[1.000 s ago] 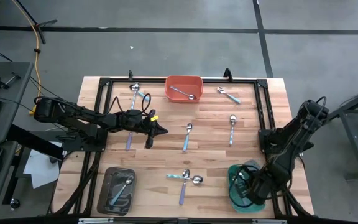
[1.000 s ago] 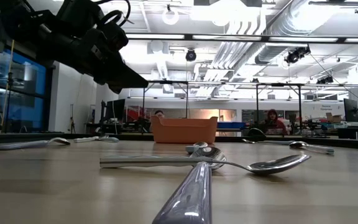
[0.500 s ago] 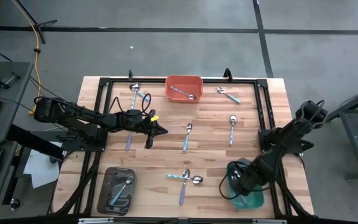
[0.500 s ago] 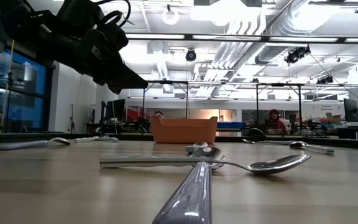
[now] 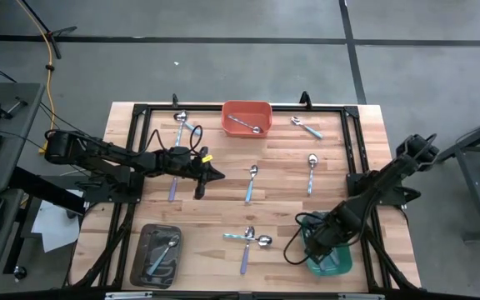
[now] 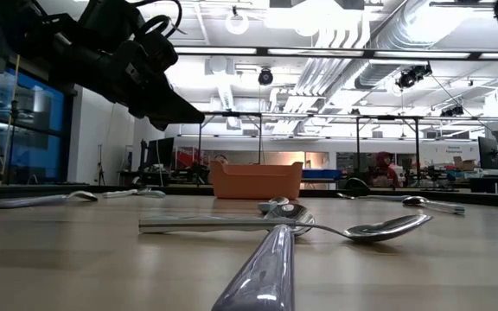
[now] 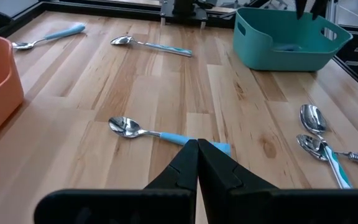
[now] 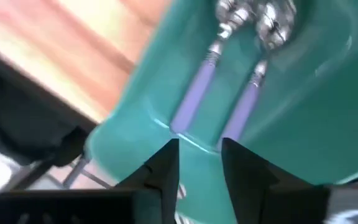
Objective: Sort silverware by color (type)
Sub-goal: Put the bottom blue and white spoon into the orange bin
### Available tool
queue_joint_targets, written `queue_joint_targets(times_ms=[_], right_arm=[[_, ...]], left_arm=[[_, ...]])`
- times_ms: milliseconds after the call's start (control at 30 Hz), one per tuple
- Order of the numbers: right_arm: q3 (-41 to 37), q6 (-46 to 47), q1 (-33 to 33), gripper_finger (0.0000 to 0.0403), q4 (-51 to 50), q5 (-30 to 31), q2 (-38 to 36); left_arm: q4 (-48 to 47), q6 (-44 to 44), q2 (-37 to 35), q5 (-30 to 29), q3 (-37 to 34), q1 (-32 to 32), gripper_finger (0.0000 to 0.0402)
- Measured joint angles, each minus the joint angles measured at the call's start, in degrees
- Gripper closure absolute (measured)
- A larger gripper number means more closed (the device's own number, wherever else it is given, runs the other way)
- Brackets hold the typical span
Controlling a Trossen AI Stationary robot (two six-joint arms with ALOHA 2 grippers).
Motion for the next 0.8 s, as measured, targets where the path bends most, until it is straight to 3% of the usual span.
queue_joint_targets(times_ms=[200,433,567,800], right_arm=[[4.8,-19.9,-4.2,0.0393,-4.2,9.2,-0.2],[1.7,-49.0,-16.2,0.0400,2.4,16.1,-3.1],[-3.8,-66.1,-25.4,0.0401,15.0,15.4,-4.3],[-11.5,-86.8,-40.2,0.0402,34.9,6.2,-4.7]], left_arm=[[-8.9,-0.4,-6.4,-2.7,0.0,1.6,0.0401],[-25.6,-2.9,-15.6,-7.6,0.0,6.5,0.0402],[-33.5,-3.9,-16.6,-7.6,0.9,10.0,0.0402],[-50.7,2.4,-12.3,-7.6,11.6,16.5,0.0401]])
